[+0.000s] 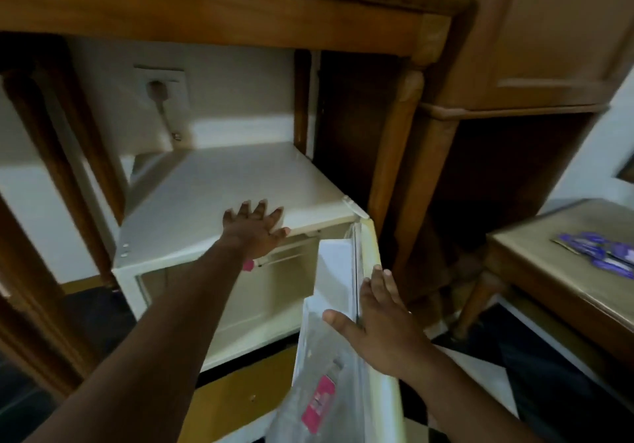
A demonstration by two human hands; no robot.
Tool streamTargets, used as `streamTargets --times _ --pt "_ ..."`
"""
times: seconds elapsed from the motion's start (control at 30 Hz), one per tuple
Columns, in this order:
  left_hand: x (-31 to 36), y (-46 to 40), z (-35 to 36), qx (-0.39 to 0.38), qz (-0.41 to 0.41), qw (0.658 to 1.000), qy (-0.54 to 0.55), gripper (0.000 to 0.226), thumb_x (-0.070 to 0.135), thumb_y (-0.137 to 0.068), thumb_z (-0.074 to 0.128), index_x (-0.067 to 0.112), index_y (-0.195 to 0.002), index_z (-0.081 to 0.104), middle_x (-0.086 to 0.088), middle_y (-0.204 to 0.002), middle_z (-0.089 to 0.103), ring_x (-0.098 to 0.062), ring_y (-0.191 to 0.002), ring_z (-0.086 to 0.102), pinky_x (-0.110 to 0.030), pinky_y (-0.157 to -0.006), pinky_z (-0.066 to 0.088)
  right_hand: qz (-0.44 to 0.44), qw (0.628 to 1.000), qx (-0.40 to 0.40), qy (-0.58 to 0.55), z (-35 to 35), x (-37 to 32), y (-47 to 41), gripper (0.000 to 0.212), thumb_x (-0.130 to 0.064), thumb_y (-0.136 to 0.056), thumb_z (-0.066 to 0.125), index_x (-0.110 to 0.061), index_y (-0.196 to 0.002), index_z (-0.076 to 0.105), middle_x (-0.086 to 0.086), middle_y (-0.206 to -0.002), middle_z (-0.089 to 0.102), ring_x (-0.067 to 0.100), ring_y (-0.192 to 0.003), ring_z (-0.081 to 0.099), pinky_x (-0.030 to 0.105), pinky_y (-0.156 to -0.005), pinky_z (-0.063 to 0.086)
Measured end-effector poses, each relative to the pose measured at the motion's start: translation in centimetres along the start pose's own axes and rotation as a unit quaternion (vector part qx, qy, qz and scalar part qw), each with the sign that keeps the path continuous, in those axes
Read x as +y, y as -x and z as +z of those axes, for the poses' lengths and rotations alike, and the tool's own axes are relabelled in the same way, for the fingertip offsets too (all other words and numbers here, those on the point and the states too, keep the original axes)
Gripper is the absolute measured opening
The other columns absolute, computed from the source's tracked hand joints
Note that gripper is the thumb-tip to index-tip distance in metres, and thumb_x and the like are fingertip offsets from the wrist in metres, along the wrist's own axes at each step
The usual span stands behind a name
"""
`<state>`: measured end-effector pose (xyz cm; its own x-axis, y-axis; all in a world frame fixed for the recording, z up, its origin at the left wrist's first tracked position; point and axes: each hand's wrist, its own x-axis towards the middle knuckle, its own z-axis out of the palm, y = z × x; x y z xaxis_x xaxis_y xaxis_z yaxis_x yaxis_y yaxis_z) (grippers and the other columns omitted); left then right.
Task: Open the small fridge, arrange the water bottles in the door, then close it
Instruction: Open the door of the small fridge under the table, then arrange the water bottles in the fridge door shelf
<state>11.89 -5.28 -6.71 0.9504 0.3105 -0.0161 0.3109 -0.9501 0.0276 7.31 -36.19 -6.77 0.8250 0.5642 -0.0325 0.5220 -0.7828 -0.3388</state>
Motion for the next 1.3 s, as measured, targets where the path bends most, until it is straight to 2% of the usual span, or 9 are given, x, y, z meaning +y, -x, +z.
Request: streamTargets --times 0.17,0.3,0.63,0.7,0.77,0.8,0.97,1.13,1.3 --pt "2.6 -1.7 -0.4 -0.002 0.020 1.000 -0.017 0.071 0.071 -0.095 0.015 0.043 -0.160 0.004 0.000 -0.171 -0.003 -0.034 -0.156 -0.002 -0.060 -0.119 0.007 0.054 0.998 -0.005 0.029 -1.5 4.5 0.1 0.123 -0.093 -0.060 0.005 -0.013 -0.153 -0.003 -0.001 -0.161 -0.022 0.017 -0.146 -0.022 0.048 -0.121 0.012" --pt "3.2 -2.5 -0.3 0.014 0.015 0.999 -0.026 0.071 0.072 -0.095 0.015 0.044 -0.159 0.008 0.002 -0.171 0.002 -0.034 -0.155 0.005 -0.059 -0.118 0.012 0.057 0.993 0.004 0.102 -2.5 8.0 -0.5 0.102 -0.083 -0.076 0.013 -0.017 -0.153 -0.004 -0.002 -0.163 -0.015 0.022 -0.150 -0.009 0.052 -0.118 0.018" --pt "3.7 -1.5 0.5 0.072 0.001 0.997 -0.023 0.069 0.065 -0.098 0.012 0.036 -0.160 0.017 -0.004 -0.169 0.015 -0.036 -0.153 0.015 -0.058 -0.118 0.020 0.081 0.981 0.017 0.178 -3.9 10.1 -0.5 0.091 -0.072 -0.089 0.025 -0.013 -0.153 -0.002 0.007 -0.164 -0.007 0.028 -0.150 -0.006 0.053 -0.118 0.012" --pt "3.5 -1.8 0.6 0.089 0.002 0.996 -0.028 0.071 0.068 -0.095 0.010 0.037 -0.158 0.021 -0.004 -0.167 0.021 -0.036 -0.151 0.022 -0.058 -0.115 0.025 0.067 0.975 0.059 0.202 -4.8 9.0 1.2 0.090 -0.070 -0.088 0.034 -0.009 -0.151 0.015 0.015 -0.162 0.013 0.034 -0.148 0.011 0.053 -0.115 0.023" --pt "3.5 -2.1 0.8 0.092 0.004 0.995 -0.038 0.073 0.071 -0.093 0.009 0.037 -0.156 0.025 -0.004 -0.164 0.028 -0.037 -0.147 0.028 -0.058 -0.111 0.030 0.053 0.957 0.131 0.253 -5.0 7.8 3.7 0.075 -0.070 -0.084 0.045 -0.009 -0.126 0.052 0.019 -0.128 0.055 0.039 -0.119 0.051 0.045 -0.088 0.047" --pt "3.5 -2.2 1.0 0.093 0.003 0.995 -0.040 0.074 0.072 -0.092 0.008 0.038 -0.156 0.026 -0.004 -0.163 0.030 -0.037 -0.146 0.029 -0.058 -0.109 0.031 0.066 0.955 0.131 0.258 -4.8 7.4 4.9 0.070 -0.074 -0.081 0.046 -0.012 -0.111 0.060 0.014 -0.110 0.063 0.034 -0.102 0.060 0.039 -0.075 0.047" --pt "3.5 -1.9 1.0 0.090 0.006 0.996 -0.027 0.073 0.070 -0.094 0.010 0.036 -0.158 0.023 -0.005 -0.166 0.025 -0.038 -0.149 0.025 -0.059 -0.113 0.027 0.206 0.949 -0.096 0.217 -3.0 6.5 8.0 0.076 -0.079 -0.072 0.053 -0.017 -0.115 0.060 0.006 -0.112 0.067 0.027 -0.100 0.065 0.033 -0.074 0.046" --pt "3.7 -1.5 0.5 0.078 0.007 0.997 -0.024 0.072 0.069 -0.095 0.012 0.036 -0.159 0.021 -0.005 -0.167 0.021 -0.037 -0.151 0.021 -0.059 -0.115 0.024 0.248 0.954 -0.085 0.143 -2.6 5.7 8.1 0.051 -0.059 -0.071 0.066 -0.016 -0.099 0.065 0.004 -0.098 0.071 0.022 -0.087 0.067 0.032 -0.075 0.056" --pt "3.7 -1.6 0.7 0.079 0.004 0.997 -0.024 0.073 0.070 -0.095 0.012 0.037 -0.158 0.022 -0.004 -0.167 0.022 -0.036 -0.151 0.021 -0.058 -0.115 0.024 0.223 0.941 -0.085 0.239 -3.5 4.6 8.0 0.047 -0.049 -0.075 0.072 -0.015 -0.105 0.064 0.005 -0.103 0.069 0.025 -0.092 0.068 0.033 -0.080 0.055"
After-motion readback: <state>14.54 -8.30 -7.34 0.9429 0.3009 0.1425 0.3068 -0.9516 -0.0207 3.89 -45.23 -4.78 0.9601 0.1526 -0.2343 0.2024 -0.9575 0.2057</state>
